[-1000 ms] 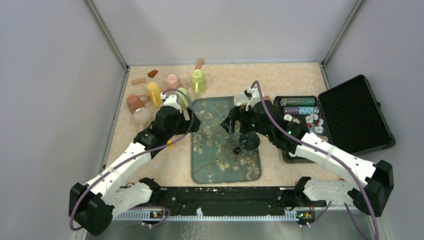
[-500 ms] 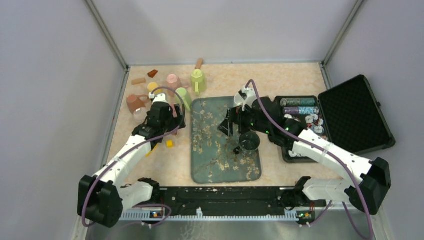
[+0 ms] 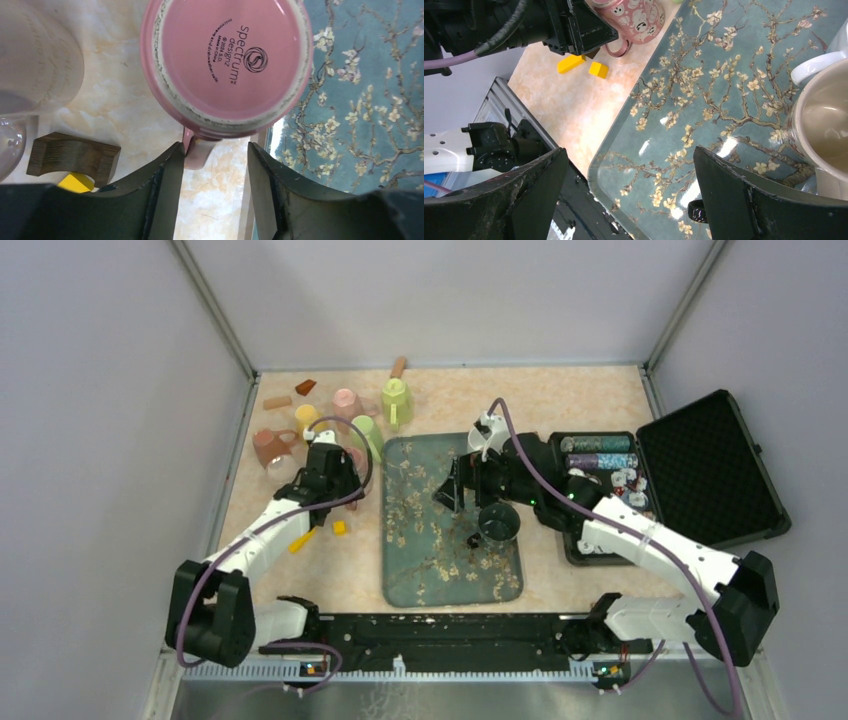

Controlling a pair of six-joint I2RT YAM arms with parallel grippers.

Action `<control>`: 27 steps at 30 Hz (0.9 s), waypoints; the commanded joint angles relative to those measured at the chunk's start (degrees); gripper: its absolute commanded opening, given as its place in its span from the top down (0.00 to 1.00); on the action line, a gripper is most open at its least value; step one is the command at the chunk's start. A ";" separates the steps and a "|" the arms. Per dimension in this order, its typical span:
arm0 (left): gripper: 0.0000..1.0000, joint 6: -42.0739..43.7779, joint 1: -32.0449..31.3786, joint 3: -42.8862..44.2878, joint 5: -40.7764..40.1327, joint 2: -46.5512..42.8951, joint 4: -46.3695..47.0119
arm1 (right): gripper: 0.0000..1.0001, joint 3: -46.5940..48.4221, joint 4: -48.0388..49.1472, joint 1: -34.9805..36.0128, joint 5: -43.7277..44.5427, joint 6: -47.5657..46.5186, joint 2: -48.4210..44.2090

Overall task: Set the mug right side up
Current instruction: Turn over the cup at the center of the board.

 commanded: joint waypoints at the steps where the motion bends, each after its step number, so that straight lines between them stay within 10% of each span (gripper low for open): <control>1: 0.47 -1.48 0.17 1.27 2.90 3.20 3.17 | 0.04 0.36 2.40 -0.96 -0.88 -0.80 0.32; 27: 0.73 0.09 -1.07 5.41 -4.01 11.04 4.43 | 0.04 -0.96 2.35 -1.09 -1.44 -0.86 -0.40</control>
